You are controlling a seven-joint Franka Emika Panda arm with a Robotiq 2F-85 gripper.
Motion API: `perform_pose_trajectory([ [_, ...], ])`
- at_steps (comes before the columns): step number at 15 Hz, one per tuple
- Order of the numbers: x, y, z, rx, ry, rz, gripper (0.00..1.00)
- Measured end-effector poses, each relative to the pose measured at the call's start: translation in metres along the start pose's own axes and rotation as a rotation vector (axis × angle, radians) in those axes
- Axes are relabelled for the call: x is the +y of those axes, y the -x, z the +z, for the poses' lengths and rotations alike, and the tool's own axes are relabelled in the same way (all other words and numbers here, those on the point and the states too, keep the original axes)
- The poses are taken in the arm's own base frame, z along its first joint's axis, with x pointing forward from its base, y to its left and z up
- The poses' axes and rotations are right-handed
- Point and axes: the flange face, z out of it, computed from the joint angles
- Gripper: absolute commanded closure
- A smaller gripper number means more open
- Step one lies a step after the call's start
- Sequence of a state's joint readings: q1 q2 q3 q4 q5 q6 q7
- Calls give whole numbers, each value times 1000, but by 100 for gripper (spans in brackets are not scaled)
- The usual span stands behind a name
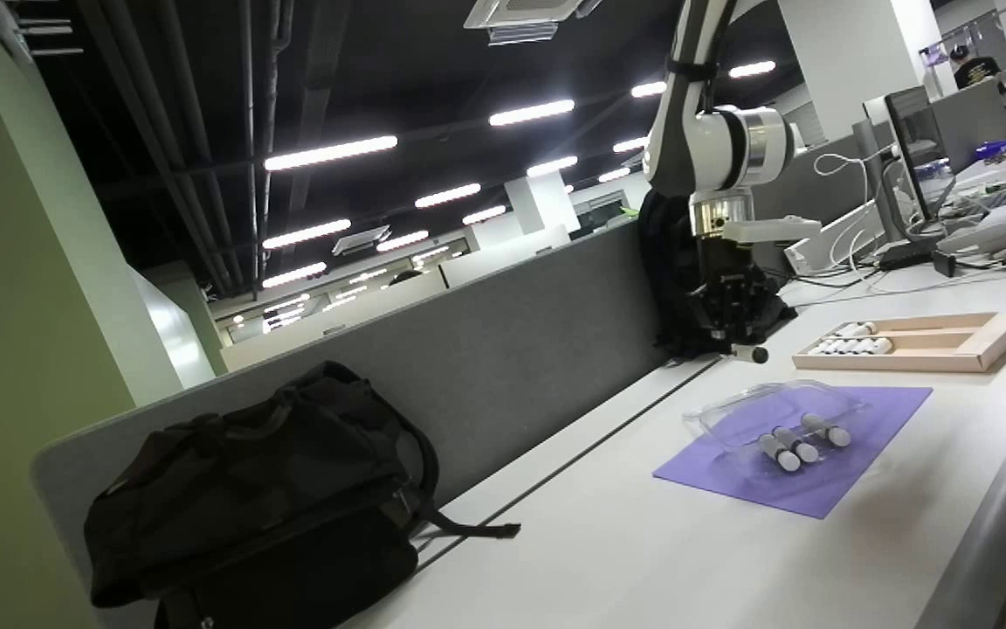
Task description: Take the bottle from the table and place it in the clear b
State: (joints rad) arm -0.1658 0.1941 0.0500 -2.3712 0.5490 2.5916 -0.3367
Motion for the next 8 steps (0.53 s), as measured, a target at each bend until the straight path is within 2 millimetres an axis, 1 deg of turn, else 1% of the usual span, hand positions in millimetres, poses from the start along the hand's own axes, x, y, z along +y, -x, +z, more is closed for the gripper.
perform_pose_trajectory([
  [1,-9,-1,9,-18,-21,5,93],
  [2,-13,-2,18,-37,-30,5,93],
  [3,-14,-2,28,-54,-31,6,48],
  [4,-12,-1,37,-80,-31,6,47],
  [6,-3,2,54,-146,-25,9,35],
  [8,7,5,63,-205,-21,11,20],
])
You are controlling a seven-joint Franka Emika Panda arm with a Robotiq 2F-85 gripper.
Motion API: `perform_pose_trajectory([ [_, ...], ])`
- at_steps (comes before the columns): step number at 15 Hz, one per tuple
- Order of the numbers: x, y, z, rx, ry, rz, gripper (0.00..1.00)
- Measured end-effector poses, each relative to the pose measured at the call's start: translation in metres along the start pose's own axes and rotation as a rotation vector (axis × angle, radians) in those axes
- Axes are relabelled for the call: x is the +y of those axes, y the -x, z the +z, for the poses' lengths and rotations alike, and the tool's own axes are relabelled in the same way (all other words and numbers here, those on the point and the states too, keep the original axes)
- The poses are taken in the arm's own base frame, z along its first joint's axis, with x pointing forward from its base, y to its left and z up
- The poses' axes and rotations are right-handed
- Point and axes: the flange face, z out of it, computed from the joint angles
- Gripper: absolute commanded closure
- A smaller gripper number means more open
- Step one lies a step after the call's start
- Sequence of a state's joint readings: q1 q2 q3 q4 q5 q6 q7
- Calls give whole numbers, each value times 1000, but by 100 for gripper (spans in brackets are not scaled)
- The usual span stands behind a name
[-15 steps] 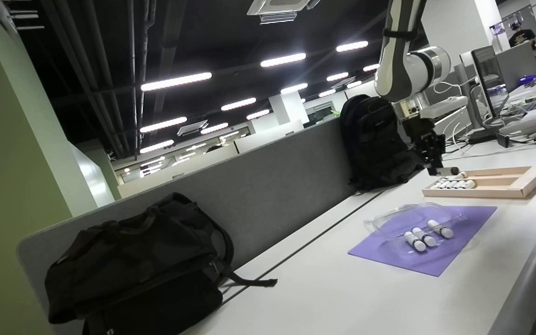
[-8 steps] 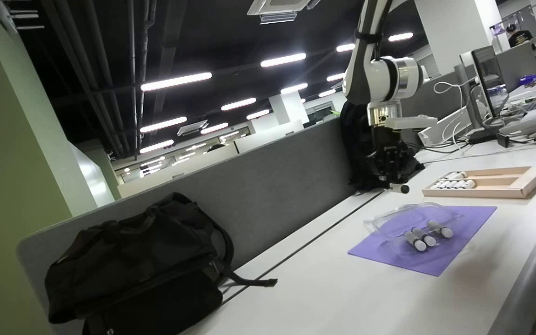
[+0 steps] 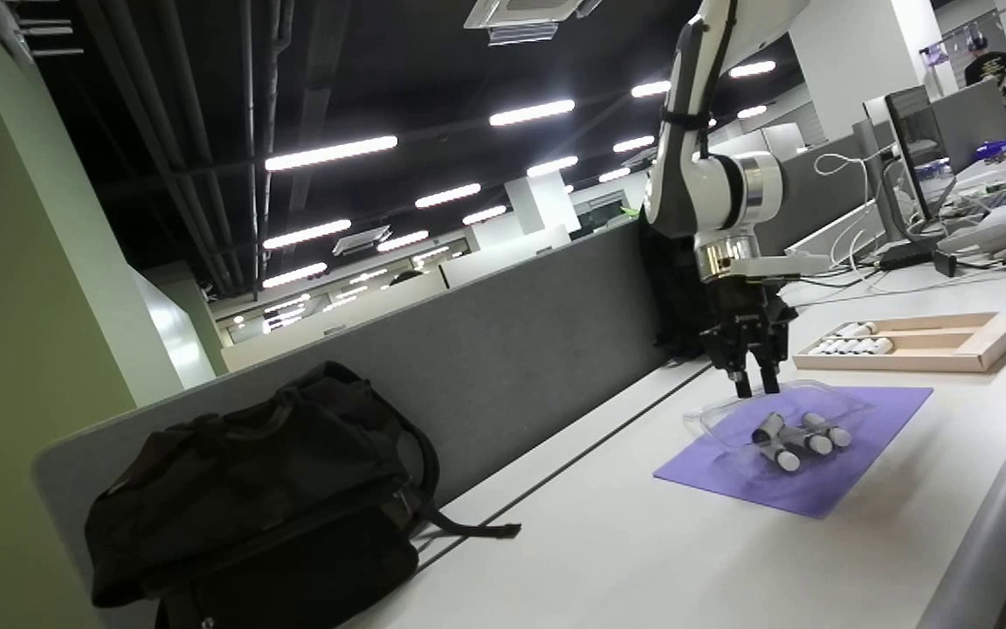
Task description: Take the bottle from the table and place it in the clear b
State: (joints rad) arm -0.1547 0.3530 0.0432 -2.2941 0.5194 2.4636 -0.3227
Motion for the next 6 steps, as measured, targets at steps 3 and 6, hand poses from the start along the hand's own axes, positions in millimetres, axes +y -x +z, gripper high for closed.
perform_pose_trajectory([
  [3,11,0,-15,-26,7,-10,26],
  [6,12,2,-42,-8,4,-14,14],
])
